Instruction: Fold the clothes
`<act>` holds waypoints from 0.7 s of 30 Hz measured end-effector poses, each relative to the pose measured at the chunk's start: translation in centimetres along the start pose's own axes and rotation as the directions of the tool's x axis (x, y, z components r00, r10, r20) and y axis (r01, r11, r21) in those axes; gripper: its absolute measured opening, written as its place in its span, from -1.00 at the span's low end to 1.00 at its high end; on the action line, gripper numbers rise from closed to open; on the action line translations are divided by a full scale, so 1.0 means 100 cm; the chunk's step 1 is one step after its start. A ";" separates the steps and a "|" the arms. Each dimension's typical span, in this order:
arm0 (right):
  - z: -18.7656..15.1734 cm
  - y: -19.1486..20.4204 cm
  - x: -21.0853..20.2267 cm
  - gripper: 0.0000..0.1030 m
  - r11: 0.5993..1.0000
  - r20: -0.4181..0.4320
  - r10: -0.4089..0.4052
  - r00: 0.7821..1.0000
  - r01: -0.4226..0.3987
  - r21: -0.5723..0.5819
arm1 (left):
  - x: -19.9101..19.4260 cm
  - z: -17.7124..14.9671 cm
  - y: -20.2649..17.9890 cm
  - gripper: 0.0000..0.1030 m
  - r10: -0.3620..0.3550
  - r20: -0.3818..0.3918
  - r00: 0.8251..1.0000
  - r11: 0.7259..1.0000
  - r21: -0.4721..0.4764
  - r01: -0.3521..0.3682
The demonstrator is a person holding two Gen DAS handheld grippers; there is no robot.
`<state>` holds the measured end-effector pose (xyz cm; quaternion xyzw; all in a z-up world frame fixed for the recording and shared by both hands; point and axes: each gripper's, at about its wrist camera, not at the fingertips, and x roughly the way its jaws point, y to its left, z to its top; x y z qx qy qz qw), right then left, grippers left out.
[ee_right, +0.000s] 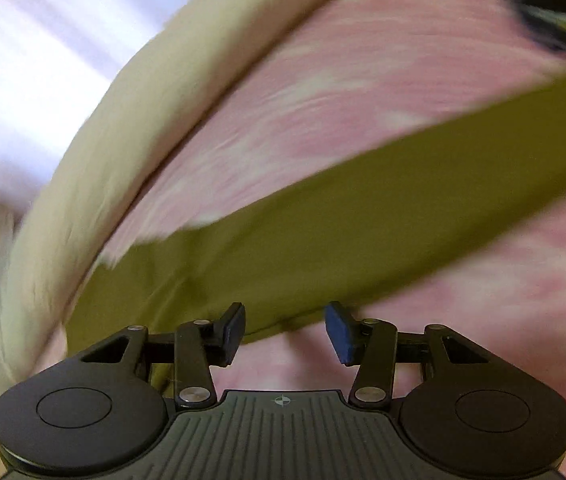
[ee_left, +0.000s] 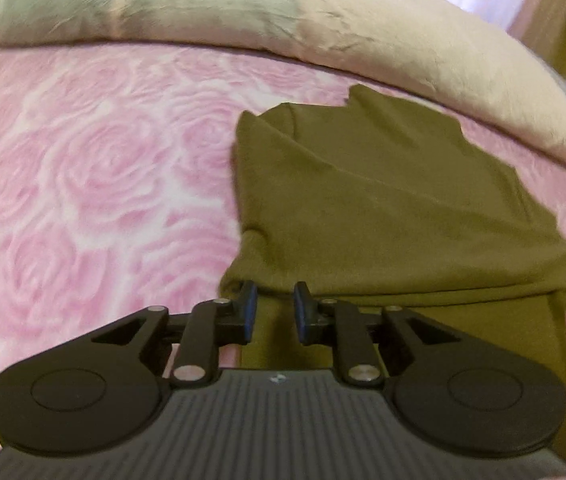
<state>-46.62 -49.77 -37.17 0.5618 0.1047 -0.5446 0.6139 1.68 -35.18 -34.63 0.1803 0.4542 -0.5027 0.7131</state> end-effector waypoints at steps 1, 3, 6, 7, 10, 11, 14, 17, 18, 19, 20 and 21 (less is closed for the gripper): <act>0.007 -0.021 -0.009 -0.06 0.997 0.023 -0.019 1.000 0.017 0.077 | -0.005 -0.001 0.002 -0.70 -0.009 0.000 1.000 0.999 -0.030 0.009; 0.019 -0.061 -0.027 -0.06 0.974 0.069 -0.051 0.996 0.035 0.223 | -0.012 -0.001 0.005 -0.71 -0.027 0.005 1.000 0.996 -0.088 0.028; 0.033 -0.108 -0.044 -0.06 0.920 0.153 -0.068 0.986 0.003 0.392 | -0.020 0.001 0.007 -0.71 -0.057 0.020 0.998 0.983 -0.174 0.060; 0.037 -0.121 -0.046 -0.06 0.897 0.177 -0.058 0.983 -0.027 0.441 | -0.022 0.001 0.007 -0.70 -0.068 0.026 0.997 0.977 -0.199 0.072; 0.046 -0.147 -0.045 -0.07 0.846 0.225 -0.036 0.974 -0.090 0.526 | -0.022 0.003 0.006 -0.70 -0.089 0.032 0.995 0.963 -0.254 0.095; 0.049 -0.155 -0.044 -0.07 0.831 0.237 -0.029 0.971 -0.109 0.546 | -0.021 0.004 0.005 -0.70 -0.093 0.032 0.995 0.958 -0.271 0.098; 0.057 -0.156 -0.038 -0.07 0.844 0.235 -0.028 0.972 -0.103 0.527 | -0.020 0.002 0.007 -0.70 -0.103 0.029 0.994 0.941 -0.322 0.106; 0.064 -0.153 -0.031 -0.14 0.867 0.223 -0.034 0.974 -0.082 0.492 | -0.020 -0.001 0.010 -0.70 -0.110 0.022 0.994 0.923 -0.369 0.111; 0.067 -0.151 -0.029 -0.29 0.872 0.214 -0.039 0.976 -0.071 0.485 | -0.020 -0.002 0.011 -0.70 -0.112 0.022 0.993 0.919 -0.378 0.112; 0.071 -0.148 -0.029 -0.67 0.876 0.200 -0.042 0.979 -0.060 0.479 | -0.021 -0.003 0.013 -0.70 -0.114 0.020 0.993 0.916 -0.386 0.113; 0.075 -0.143 -0.027 -0.75 0.886 0.192 -0.048 0.980 -0.047 0.461 | -0.021 -0.005 0.015 -0.70 -0.114 0.019 0.993 0.913 -0.392 0.113; 0.079 -0.138 -0.025 -0.76 0.897 0.187 -0.055 0.981 -0.034 0.441 | -0.022 -0.006 0.017 -0.70 -0.114 0.019 0.993 0.911 -0.397 0.112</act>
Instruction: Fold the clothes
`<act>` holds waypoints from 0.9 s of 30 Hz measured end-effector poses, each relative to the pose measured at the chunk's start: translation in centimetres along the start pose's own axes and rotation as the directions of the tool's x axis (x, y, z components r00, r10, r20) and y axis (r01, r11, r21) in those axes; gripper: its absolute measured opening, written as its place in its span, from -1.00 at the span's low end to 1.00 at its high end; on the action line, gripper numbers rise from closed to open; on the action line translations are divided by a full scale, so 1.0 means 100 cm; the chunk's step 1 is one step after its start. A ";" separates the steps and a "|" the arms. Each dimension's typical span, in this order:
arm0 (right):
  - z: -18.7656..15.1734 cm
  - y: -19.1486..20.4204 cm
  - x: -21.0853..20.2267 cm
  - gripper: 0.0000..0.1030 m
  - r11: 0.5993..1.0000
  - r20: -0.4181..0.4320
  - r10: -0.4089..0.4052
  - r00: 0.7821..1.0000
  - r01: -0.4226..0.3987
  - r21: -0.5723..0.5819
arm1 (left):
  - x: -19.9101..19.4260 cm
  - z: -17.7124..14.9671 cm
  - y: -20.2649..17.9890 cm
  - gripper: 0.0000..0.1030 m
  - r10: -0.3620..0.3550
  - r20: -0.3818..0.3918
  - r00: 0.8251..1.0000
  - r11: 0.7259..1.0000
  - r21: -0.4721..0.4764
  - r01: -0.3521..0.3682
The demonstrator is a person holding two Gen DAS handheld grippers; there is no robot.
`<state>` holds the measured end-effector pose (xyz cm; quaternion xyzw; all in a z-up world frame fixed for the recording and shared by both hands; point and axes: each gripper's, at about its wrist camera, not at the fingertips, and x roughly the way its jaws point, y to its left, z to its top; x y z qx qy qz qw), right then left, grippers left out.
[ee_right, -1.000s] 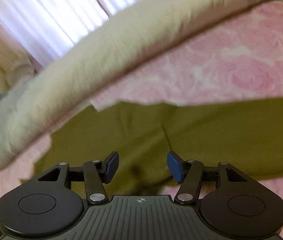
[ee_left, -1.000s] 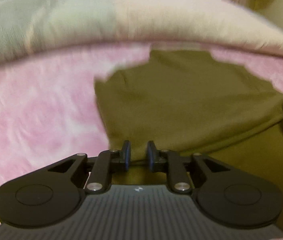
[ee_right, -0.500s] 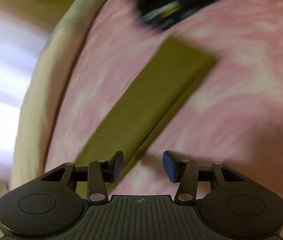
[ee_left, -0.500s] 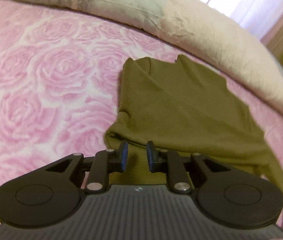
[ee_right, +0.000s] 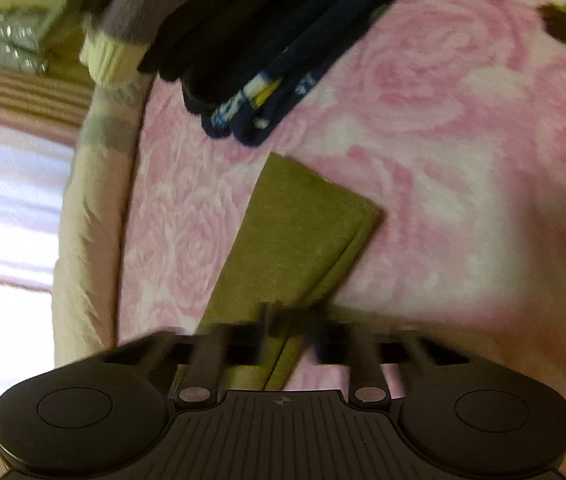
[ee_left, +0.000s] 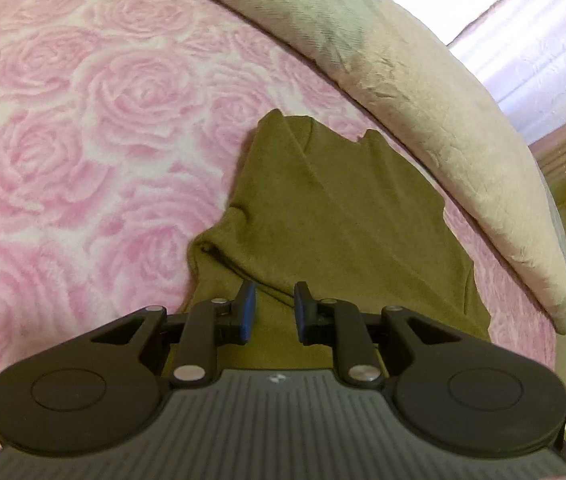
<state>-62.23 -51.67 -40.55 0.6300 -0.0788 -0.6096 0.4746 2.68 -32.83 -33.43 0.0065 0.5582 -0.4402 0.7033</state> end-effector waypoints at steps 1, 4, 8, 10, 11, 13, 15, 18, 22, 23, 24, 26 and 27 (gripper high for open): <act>0.001 0.006 0.003 -0.79 1.000 -0.002 -0.009 1.000 0.009 -0.025 | -0.001 0.000 0.002 -0.70 0.000 0.000 1.000 1.000 -0.006 0.000; -0.004 0.042 0.004 -0.87 0.984 0.025 -0.045 0.999 0.049 -0.172 | -0.006 0.000 0.011 -0.70 -0.006 0.001 1.000 0.999 -0.040 0.006; -0.046 0.121 -0.002 -0.87 0.868 0.067 0.012 0.998 0.023 -0.495 | -0.012 0.002 0.022 -0.70 -0.015 0.009 1.000 0.997 -0.080 0.015; -0.086 0.161 -0.003 -0.87 0.770 0.008 0.095 0.995 -0.069 -0.634 | -0.017 0.004 0.028 -0.70 -0.016 0.015 1.000 0.995 -0.095 0.018; -0.107 0.181 -0.004 -0.87 0.710 -0.029 0.134 0.991 -0.116 -0.694 | -0.019 0.005 0.030 -0.70 -0.020 0.017 1.000 0.994 -0.104 0.021; -0.164 0.212 -0.012 -0.87 0.565 -0.136 0.200 0.970 -0.227 -0.793 | -0.024 0.005 0.036 -0.70 -0.026 0.022 0.999 0.992 -0.121 0.029; -0.227 0.235 -0.021 -0.87 0.398 -0.258 0.253 0.932 -0.343 -0.851 | -0.028 0.005 0.041 -0.70 -0.031 0.026 0.999 0.990 -0.140 0.034; -0.326 0.251 -0.036 -0.85 0.107 -0.438 0.226 0.870 -0.469 -0.877 | -0.032 0.004 0.047 -0.60 -0.040 0.024 0.999 0.985 -0.169 0.043; -0.429 0.211 -0.024 0.68 -0.248 -0.426 0.019 0.905 -0.408 -0.878 | -0.030 -0.002 0.053 -0.50 -0.048 -0.002 0.999 0.978 -0.202 0.046; -0.439 0.197 -0.019 0.68 -0.286 -0.428 -0.029 0.903 -0.418 -0.862 | -0.028 -0.003 0.053 -0.46 -0.056 -0.010 0.998 0.976 -0.210 0.052; -0.441 0.185 -0.014 0.68 -0.282 -0.420 -0.071 0.905 -0.422 -0.862 | -0.025 -0.004 0.053 -0.44 -0.066 -0.018 0.998 0.975 -0.213 0.061; -0.430 0.167 -0.005 0.68 -0.222 -0.402 -0.156 0.902 -0.429 -0.876 | -0.017 -0.007 0.048 -0.44 -0.090 -0.037 0.995 0.975 -0.207 0.081; -0.419 0.160 -0.004 0.68 -0.184 -0.388 -0.184 0.903 -0.420 -0.889 | -0.011 -0.007 0.044 -0.44 -0.098 -0.042 0.994 0.976 -0.201 0.087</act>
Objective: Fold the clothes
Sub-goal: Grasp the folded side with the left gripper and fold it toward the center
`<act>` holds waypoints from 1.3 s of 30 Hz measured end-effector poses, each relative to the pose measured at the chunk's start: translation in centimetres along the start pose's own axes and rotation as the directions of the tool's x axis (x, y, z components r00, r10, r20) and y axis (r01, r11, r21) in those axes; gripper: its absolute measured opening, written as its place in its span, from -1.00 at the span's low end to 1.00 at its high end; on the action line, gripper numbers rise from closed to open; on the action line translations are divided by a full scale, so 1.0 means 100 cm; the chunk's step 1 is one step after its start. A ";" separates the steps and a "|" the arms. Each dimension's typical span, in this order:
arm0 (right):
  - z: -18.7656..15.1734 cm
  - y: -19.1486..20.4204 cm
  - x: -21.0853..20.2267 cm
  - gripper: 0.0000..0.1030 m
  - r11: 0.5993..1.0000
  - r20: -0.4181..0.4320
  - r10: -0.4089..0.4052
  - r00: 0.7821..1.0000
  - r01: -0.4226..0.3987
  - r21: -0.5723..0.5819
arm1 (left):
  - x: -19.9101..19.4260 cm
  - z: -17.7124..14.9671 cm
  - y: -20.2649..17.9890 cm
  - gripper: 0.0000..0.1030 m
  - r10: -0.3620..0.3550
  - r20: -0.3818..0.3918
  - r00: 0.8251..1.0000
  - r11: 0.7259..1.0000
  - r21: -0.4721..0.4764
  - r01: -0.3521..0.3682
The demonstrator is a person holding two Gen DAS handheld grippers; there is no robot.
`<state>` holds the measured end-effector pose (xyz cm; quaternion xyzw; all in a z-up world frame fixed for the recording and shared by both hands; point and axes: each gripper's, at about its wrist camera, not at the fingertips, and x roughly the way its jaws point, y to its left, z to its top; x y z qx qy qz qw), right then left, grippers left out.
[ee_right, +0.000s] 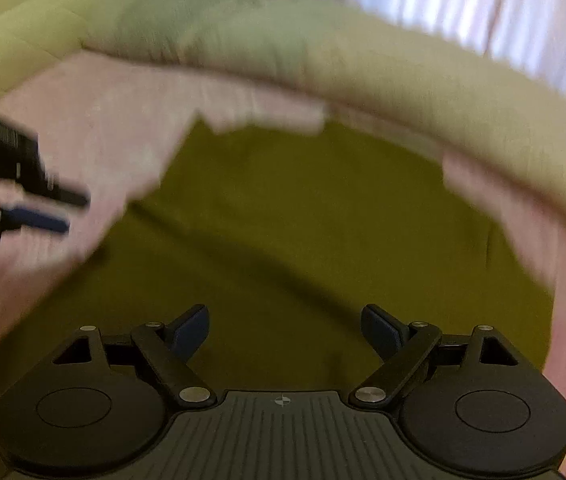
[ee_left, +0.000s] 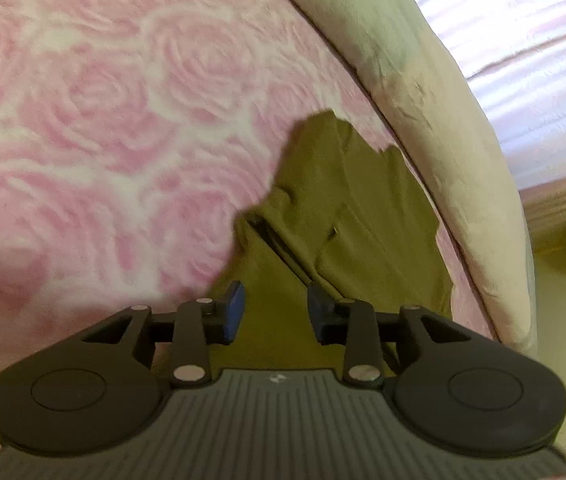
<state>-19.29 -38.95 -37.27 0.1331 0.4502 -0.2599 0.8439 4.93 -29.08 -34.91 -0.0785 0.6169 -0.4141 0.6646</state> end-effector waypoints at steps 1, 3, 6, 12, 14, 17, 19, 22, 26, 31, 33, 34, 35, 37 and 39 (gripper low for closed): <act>-0.010 -0.007 -0.005 0.68 0.999 -0.032 -0.018 0.999 0.019 0.049 | 0.006 0.000 -0.004 -0.44 -0.010 -0.006 1.000 1.000 0.006 0.010; -0.031 -0.026 -0.013 0.68 0.986 -0.099 -0.043 0.994 0.059 0.156 | 0.020 0.002 -0.014 -0.44 -0.034 -0.012 0.999 0.999 0.019 0.034; -0.050 -0.057 -0.025 0.68 0.948 -0.146 -0.072 0.987 0.113 0.296 | 0.041 0.012 -0.036 -0.43 -0.039 -0.010 0.999 0.994 0.103 0.039; -0.061 -0.102 -0.041 0.68 0.883 -0.150 -0.163 0.975 0.212 0.419 | 0.096 0.028 -0.069 -0.28 0.047 -0.072 0.996 0.959 0.281 -0.025; -0.064 -0.113 -0.043 0.68 0.866 -0.148 -0.170 0.974 0.219 0.449 | 0.106 0.026 -0.074 -0.28 0.076 -0.070 0.995 0.947 0.317 -0.050; -0.065 -0.120 -0.040 0.68 0.849 -0.148 -0.172 0.974 0.223 0.479 | 0.109 0.023 -0.082 -1.00 0.064 -0.072 0.995 0.940 0.339 -0.036; -0.065 -0.121 -0.039 0.68 0.845 -0.142 -0.179 0.974 0.226 0.484 | 0.105 0.023 -0.089 -1.00 0.026 -0.073 0.997 0.936 0.351 0.002; -0.058 -0.120 -0.041 0.68 0.850 -0.097 -0.217 0.971 0.236 0.472 | 0.081 0.028 -0.111 -1.00 -0.081 -0.015 0.997 0.915 0.396 0.080; -0.039 -0.123 -0.034 0.68 0.864 -0.032 -0.246 0.969 0.234 0.446 | 0.034 0.049 -0.143 -1.00 -0.251 0.113 0.961 0.878 0.445 0.177; -0.023 -0.138 -0.008 0.67 0.854 0.001 -0.326 0.945 0.294 0.430 | 0.011 0.069 -0.139 -1.00 -0.233 0.200 0.952 0.858 0.503 0.105; -0.021 -0.148 -0.009 0.67 0.833 0.040 -0.338 0.940 0.279 0.477 | 0.017 0.068 -0.125 -1.00 -0.176 0.192 0.965 0.868 0.493 0.060; -0.020 -0.153 -0.010 0.67 0.822 0.061 -0.343 0.937 0.268 0.502 | 0.021 0.066 -0.117 -1.00 -0.149 0.184 0.971 0.873 0.486 0.042; -0.020 -0.157 -0.010 0.68 0.812 0.058 -0.349 0.935 0.271 0.517 | 0.024 0.065 -0.110 -1.00 -0.124 0.178 0.976 0.877 0.479 0.024; -0.022 -0.162 -0.008 0.67 0.797 0.036 -0.361 0.932 0.288 0.531 | 0.025 0.060 -0.096 -1.00 -0.082 0.190 0.978 0.886 0.463 -0.016; -0.026 -0.162 -0.010 0.67 0.800 0.032 -0.373 0.927 0.304 0.517 | 0.022 0.057 -0.084 -1.00 -0.057 0.218 0.974 0.893 0.448 -0.049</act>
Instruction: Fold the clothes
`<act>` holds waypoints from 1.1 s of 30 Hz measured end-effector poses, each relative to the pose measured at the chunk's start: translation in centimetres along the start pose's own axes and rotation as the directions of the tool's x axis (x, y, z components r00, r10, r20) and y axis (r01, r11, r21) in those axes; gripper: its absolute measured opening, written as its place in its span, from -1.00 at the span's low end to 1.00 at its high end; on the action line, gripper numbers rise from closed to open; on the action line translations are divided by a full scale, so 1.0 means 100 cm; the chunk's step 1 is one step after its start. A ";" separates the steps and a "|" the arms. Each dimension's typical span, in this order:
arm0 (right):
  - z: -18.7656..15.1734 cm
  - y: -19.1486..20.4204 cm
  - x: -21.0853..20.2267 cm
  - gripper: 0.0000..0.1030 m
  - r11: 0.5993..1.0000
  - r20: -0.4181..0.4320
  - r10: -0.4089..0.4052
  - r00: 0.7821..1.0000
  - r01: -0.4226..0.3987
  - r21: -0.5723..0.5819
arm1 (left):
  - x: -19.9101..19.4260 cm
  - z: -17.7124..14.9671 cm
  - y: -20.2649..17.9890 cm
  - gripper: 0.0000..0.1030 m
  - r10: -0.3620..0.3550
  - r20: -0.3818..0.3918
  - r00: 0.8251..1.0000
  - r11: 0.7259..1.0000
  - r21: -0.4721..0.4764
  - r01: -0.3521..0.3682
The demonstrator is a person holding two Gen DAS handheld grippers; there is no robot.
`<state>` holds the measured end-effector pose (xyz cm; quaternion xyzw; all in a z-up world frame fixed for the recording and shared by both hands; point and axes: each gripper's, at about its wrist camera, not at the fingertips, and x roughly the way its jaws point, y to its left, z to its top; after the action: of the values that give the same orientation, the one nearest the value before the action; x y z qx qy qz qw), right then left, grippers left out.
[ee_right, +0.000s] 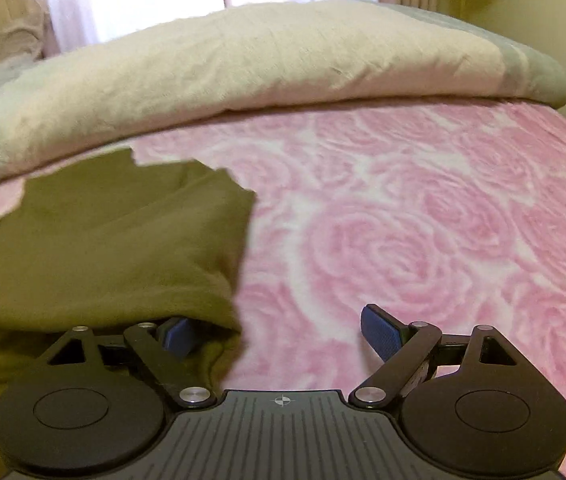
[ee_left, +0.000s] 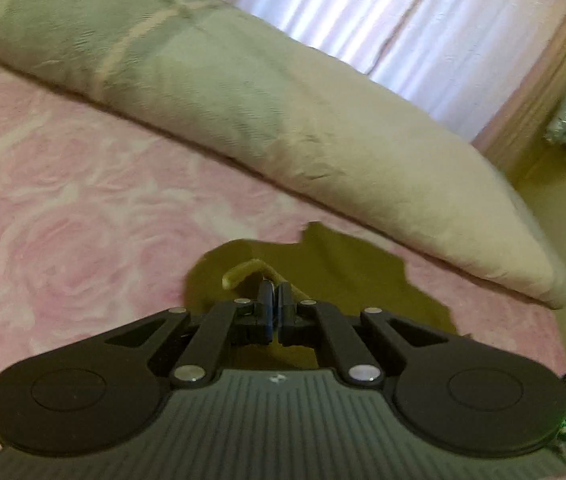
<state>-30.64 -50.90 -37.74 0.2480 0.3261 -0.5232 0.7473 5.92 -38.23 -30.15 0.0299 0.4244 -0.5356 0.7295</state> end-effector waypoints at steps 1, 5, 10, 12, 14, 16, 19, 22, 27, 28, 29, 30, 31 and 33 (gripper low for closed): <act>-0.002 0.000 -0.003 0.67 1.000 0.008 0.003 1.000 -0.003 -0.013 | -0.002 -0.002 0.004 -1.00 0.014 0.009 1.000 1.000 0.002 -0.014; -0.008 0.004 -0.003 0.67 0.995 -0.007 -0.003 1.000 0.002 -0.102 | 0.017 -0.013 0.016 -1.00 0.080 -0.040 0.996 0.991 0.112 -0.075; -0.005 0.005 -0.004 0.68 0.991 -0.055 0.018 0.998 -0.025 -0.133 | 0.044 -0.042 0.029 -0.94 0.195 -0.175 0.965 0.969 0.186 -0.162; 0.002 0.002 -0.013 0.68 0.991 -0.046 0.041 0.998 -0.047 -0.127 | 0.037 -0.043 0.040 -0.86 0.192 -0.171 0.966 0.979 0.102 -0.177; 0.010 -0.003 -0.019 0.67 0.992 -0.041 0.087 0.995 -0.090 -0.089 | 0.029 -0.038 0.054 -0.64 0.151 -0.157 0.976 0.986 -0.044 -0.160; 0.020 -0.009 -0.018 0.67 0.992 -0.035 0.127 0.991 -0.128 -0.023 | 0.026 -0.032 0.064 -0.56 0.103 -0.143 0.984 0.980 -0.154 -0.125; 0.034 -0.015 -0.010 0.67 0.982 -0.033 0.168 0.985 -0.164 0.088 | 0.031 -0.017 0.059 -0.55 0.086 -0.115 0.990 0.980 -0.170 -0.105; 0.040 -0.015 0.005 0.33 0.966 -0.039 0.213 0.976 -0.204 0.161 | 0.047 -0.006 0.045 -0.54 0.098 -0.120 0.988 0.992 -0.064 -0.106; 0.034 -0.009 0.036 0.33 0.971 -0.142 0.191 0.971 -0.166 0.170 | 0.069 0.000 0.032 -0.61 0.236 -0.123 0.964 0.968 0.116 -0.223; 0.038 -0.009 0.033 0.33 0.974 -0.129 0.185 0.974 -0.164 0.158 | 0.062 0.003 0.030 -0.62 0.245 -0.078 0.967 0.966 0.111 -0.235; 0.041 -0.009 0.030 0.32 0.976 -0.116 0.178 0.977 -0.161 0.146 | 0.053 0.006 0.026 -0.64 0.239 -0.035 0.970 0.966 0.112 -0.234; 0.044 -0.008 0.027 0.32 0.980 -0.090 0.168 0.982 -0.157 0.125 | 0.046 0.009 0.020 -0.72 0.223 -0.004 0.975 0.968 0.118 -0.221; 0.048 -0.005 0.024 0.32 0.982 -0.066 0.171 0.983 -0.165 0.098 | 0.040 0.011 0.014 -0.77 0.196 0.017 0.980 0.972 0.126 -0.196; 0.057 0.002 0.021 0.29 0.980 -0.023 0.196 0.980 -0.195 0.046 | 0.041 0.011 0.002 -0.88 0.099 -0.013 0.995 0.982 0.161 -0.096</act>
<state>-28.67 -56.23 -35.51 0.3022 0.2991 -0.4505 0.7850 7.00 -41.77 -32.17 0.1146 0.3855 -0.5313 0.7457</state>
